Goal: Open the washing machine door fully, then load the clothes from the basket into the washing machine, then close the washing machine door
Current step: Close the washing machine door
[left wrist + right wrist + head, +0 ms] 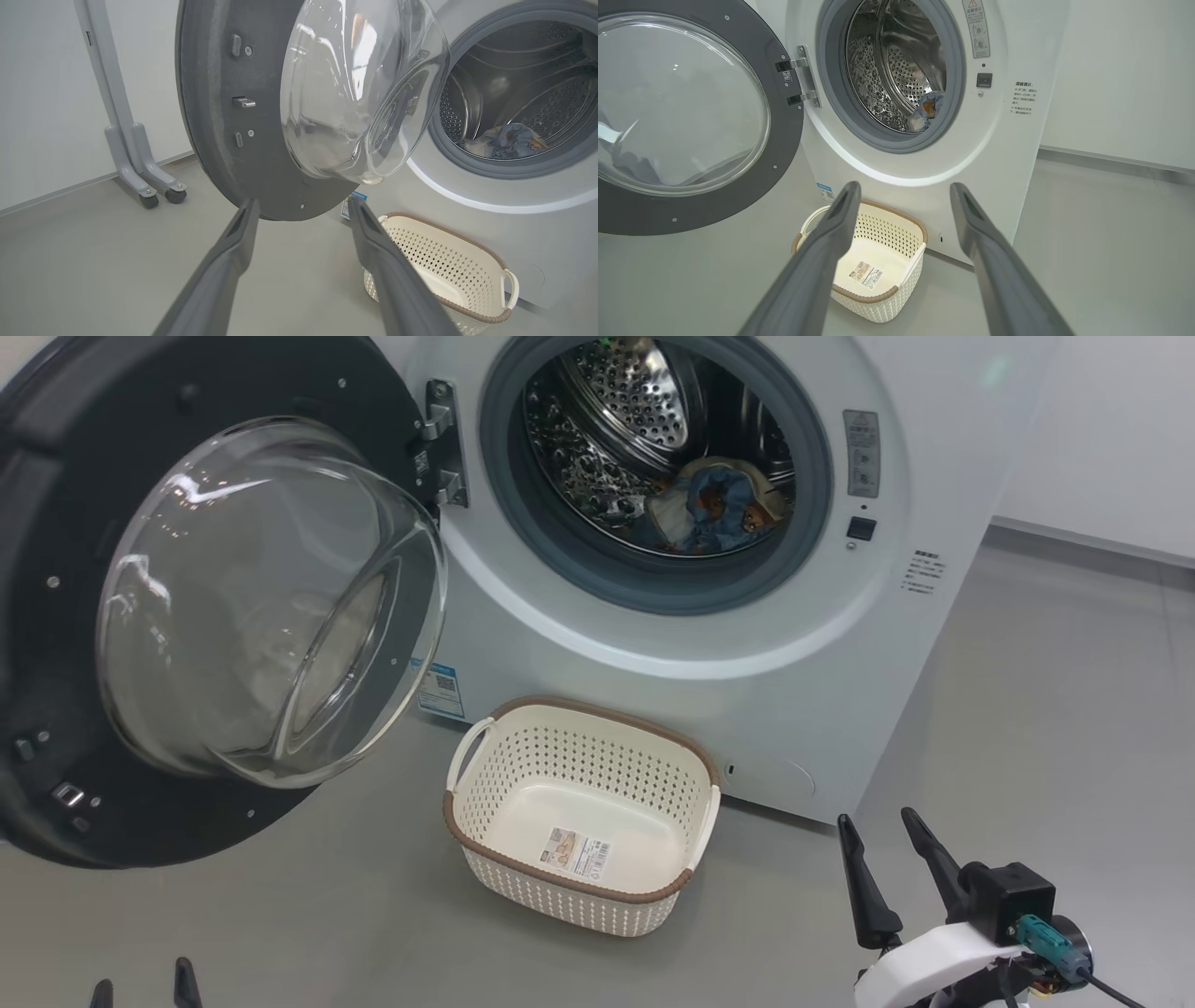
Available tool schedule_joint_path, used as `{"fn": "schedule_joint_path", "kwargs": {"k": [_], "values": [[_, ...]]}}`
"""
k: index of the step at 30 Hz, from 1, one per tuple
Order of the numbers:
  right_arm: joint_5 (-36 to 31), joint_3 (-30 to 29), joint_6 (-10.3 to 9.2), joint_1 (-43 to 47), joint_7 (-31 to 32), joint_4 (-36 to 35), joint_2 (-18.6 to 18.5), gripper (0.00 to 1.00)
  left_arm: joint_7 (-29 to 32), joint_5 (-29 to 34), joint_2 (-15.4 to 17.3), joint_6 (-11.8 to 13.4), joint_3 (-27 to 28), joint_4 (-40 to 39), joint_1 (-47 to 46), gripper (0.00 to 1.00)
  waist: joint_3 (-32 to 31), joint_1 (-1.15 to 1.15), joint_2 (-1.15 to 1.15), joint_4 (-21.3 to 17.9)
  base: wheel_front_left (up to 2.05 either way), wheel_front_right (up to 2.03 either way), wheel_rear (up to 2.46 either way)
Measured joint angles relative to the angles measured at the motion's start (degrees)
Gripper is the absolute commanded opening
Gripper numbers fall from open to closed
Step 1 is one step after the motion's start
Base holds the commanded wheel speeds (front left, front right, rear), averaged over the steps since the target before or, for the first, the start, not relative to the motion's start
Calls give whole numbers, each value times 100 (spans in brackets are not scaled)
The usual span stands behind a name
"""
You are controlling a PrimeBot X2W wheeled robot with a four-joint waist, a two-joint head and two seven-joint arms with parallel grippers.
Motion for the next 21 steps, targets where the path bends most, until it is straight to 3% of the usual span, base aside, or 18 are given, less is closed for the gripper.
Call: {"fn": "schedule_joint_path", "kwargs": {"k": [9,21], "values": [[-11,163,5,-4,0,2,14,100,0,-103,-1,110,238,-35,9,100,33,0,0,417,0,0,0],[-43,303,46,-139,0,103,15,100,0,-257,-2,200,347,-129,51,100,130,0,0,525,0,0,0]]}}
